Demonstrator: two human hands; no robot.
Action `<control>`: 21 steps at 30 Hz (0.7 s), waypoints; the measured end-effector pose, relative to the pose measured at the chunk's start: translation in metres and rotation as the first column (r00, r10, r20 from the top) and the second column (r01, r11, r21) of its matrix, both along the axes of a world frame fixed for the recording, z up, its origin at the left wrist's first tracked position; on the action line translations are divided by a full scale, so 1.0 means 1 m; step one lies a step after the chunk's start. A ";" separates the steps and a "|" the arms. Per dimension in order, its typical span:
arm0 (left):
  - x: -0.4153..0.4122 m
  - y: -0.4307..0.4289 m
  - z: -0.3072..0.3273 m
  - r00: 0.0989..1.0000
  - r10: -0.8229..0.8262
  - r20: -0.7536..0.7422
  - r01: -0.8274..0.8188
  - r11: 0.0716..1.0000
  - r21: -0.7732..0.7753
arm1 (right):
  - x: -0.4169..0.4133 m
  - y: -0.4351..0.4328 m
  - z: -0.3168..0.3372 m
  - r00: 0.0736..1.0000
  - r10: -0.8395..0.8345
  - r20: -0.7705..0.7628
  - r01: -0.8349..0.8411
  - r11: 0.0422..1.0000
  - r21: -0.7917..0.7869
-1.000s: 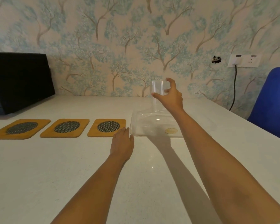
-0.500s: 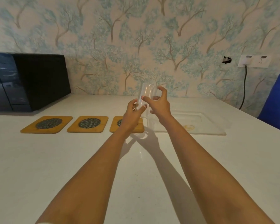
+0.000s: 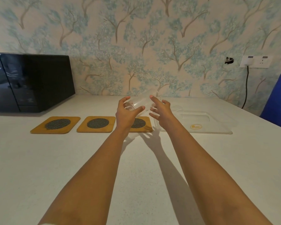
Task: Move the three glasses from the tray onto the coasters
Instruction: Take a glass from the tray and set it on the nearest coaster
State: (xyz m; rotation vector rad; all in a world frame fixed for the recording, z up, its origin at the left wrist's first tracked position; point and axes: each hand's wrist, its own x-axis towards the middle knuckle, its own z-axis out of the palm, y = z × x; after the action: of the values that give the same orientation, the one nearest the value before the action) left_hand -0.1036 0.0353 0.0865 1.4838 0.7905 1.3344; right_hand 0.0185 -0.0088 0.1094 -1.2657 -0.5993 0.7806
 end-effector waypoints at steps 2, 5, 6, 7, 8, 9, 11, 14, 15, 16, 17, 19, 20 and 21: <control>0.000 0.002 0.004 0.999 0.035 0.040 -0.034 0.999 -0.025 | -0.002 0.001 -0.001 0.997 0.022 -0.076 -0.021 1.000 0.009; 0.003 0.006 0.010 0.989 0.076 0.124 -0.062 0.992 -0.113 | -0.004 0.001 -0.007 0.995 0.087 -0.052 -0.089 0.996 -0.031; 0.003 0.008 0.013 0.985 0.094 0.145 -0.075 0.989 -0.131 | -0.004 0.000 -0.011 0.995 0.095 0.006 -0.095 0.993 -0.066; 0.004 0.009 0.015 0.982 0.107 0.154 -0.086 0.987 -0.138 | -0.004 0.000 -0.014 0.993 0.082 0.083 -0.073 0.991 -0.108; 0.004 0.010 0.017 0.981 0.116 0.156 -0.096 0.986 -0.133 | -0.005 0.000 -0.019 0.982 0.049 0.184 -0.021 0.988 -0.155; 0.005 0.011 0.020 0.980 0.123 0.154 -0.104 0.987 -0.123 | -0.005 0.000 -0.025 0.948 0.005 0.317 0.060 0.979 -0.197; 0.007 0.015 0.023 0.980 0.132 0.149 -0.119 0.988 -0.094 | -0.002 -0.003 -0.039 0.807 -0.049 0.589 0.222 0.949 -0.226; 0.010 0.024 0.027 0.985 0.128 0.112 -0.125 0.992 -0.035 | 0.001 -0.007 -0.069 0.505 0.071 0.860 0.316 0.912 -0.260; 0.011 0.027 0.028 0.988 0.125 0.095 -0.124 0.992 -0.018 | 0.003 -0.008 -0.078 0.365 0.134 0.921 0.348 0.898 -0.269; 0.012 0.029 0.028 0.989 0.123 0.077 -0.123 0.992 -0.004 | 0.004 -0.009 -0.083 0.265 0.174 0.948 0.361 0.894 -0.265; 0.014 0.032 0.028 0.990 0.124 0.060 -0.125 0.992 0.007 | 0.004 -0.011 -0.084 0.237 0.199 0.951 0.347 0.897 -0.274; 0.017 0.035 0.029 0.991 0.131 0.026 -0.132 0.991 0.027 | 0.002 -0.014 -0.087 0.218 0.238 0.947 0.323 0.898 -0.300; 0.019 0.037 0.029 0.991 0.135 0.011 -0.135 0.990 0.035 | 0.001 -0.016 -0.088 0.209 0.255 0.944 0.320 0.894 -0.313; 0.020 0.039 0.028 0.990 0.137 -0.003 -0.137 0.990 0.043 | 0.002 -0.015 -0.091 0.198 0.269 0.943 0.319 0.892 -0.321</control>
State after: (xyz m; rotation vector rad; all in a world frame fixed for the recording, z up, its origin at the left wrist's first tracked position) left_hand -0.0833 0.0743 0.1147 1.4893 0.8866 1.4576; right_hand 0.0202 -0.0238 0.0184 -2.2318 -1.5166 -0.1388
